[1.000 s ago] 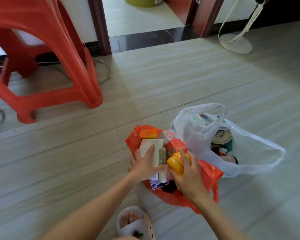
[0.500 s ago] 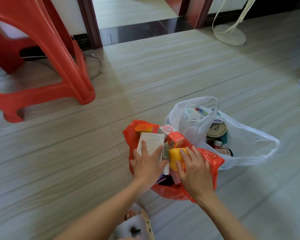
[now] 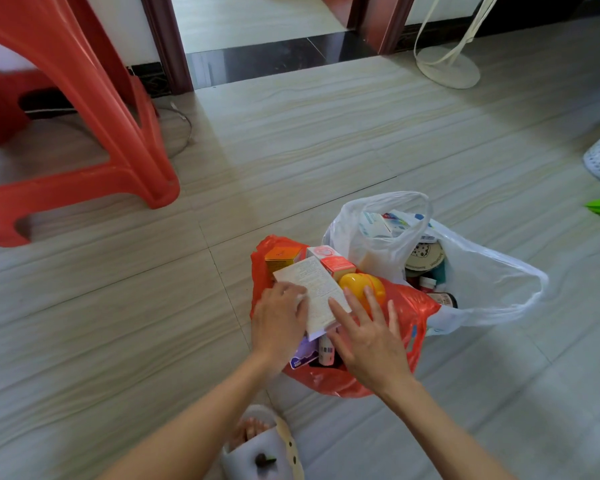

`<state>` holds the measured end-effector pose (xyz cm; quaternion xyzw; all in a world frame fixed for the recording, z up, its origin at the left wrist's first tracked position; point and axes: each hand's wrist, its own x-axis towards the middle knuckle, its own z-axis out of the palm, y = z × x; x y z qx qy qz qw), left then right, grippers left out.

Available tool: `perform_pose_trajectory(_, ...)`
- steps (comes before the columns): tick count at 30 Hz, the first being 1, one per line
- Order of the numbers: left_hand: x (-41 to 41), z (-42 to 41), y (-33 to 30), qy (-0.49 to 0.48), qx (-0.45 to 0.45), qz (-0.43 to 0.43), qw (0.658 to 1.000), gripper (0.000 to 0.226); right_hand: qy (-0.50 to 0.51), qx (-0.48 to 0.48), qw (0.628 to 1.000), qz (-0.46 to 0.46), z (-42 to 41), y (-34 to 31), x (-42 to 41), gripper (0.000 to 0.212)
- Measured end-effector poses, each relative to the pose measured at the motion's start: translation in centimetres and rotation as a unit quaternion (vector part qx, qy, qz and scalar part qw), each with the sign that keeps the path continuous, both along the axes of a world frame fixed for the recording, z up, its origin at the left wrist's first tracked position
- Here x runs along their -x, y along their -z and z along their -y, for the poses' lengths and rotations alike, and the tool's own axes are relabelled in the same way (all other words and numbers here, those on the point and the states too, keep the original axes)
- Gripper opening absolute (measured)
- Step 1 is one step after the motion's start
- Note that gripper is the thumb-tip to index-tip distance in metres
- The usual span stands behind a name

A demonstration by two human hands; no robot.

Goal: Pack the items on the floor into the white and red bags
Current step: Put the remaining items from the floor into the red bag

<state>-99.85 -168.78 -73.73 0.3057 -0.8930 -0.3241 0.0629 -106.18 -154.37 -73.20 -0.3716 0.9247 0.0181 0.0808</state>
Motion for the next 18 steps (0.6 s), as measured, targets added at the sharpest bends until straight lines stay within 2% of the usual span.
perform_pose_trajectory(3,0.9,3.1,-0.3,-0.05,0.045,-0.004,0.998,0.046,-0.007,-0.012,1.0,-0.002,-0.1,0.8,-0.2,0.047)
perform_pose_trajectory(5,1.9,5.6,-0.5,-0.041,0.026,0.064,0.997,0.064,-0.013,-0.008,1.0,-0.011,-0.2,1.1,-0.1,0.047)
perform_pose_trajectory(7,2.9,7.7,-0.3,-0.025,-0.044,0.146,0.988,0.073,-0.015,-0.007,1.0,-0.017,-0.1,1.2,-0.1,0.048)
perform_pose_trajectory(9,3.5,9.0,-0.5,-0.049,-0.133,0.145,0.979,0.063,-0.015,-0.001,1.0,-0.021,0.0,1.3,-0.2,0.048)
perform_pose_trajectory(11,3.8,9.4,-1.6,-0.068,-0.168,0.125,0.975,0.035,-0.015,0.007,1.0,-0.024,0.1,1.1,-0.3,0.048)
perform_pose_trajectory(13,4.1,9.2,-2.6,-0.041,-0.163,0.127,0.978,0.024,-0.014,0.013,0.999,-0.038,0.1,0.7,-0.2,0.049)
perform_pose_trajectory(15,4.6,9.1,-3.7,-0.019,-0.127,0.125,0.984,0.027,-0.005,0.019,0.998,-0.052,-0.2,-0.2,0.0,0.049)
perform_pose_trajectory(18,4.5,9.3,-3.5,0.026,-0.023,0.168,0.985,0.055,0.016,0.014,0.998,-0.062,-0.9,-1.0,0.5,0.05)
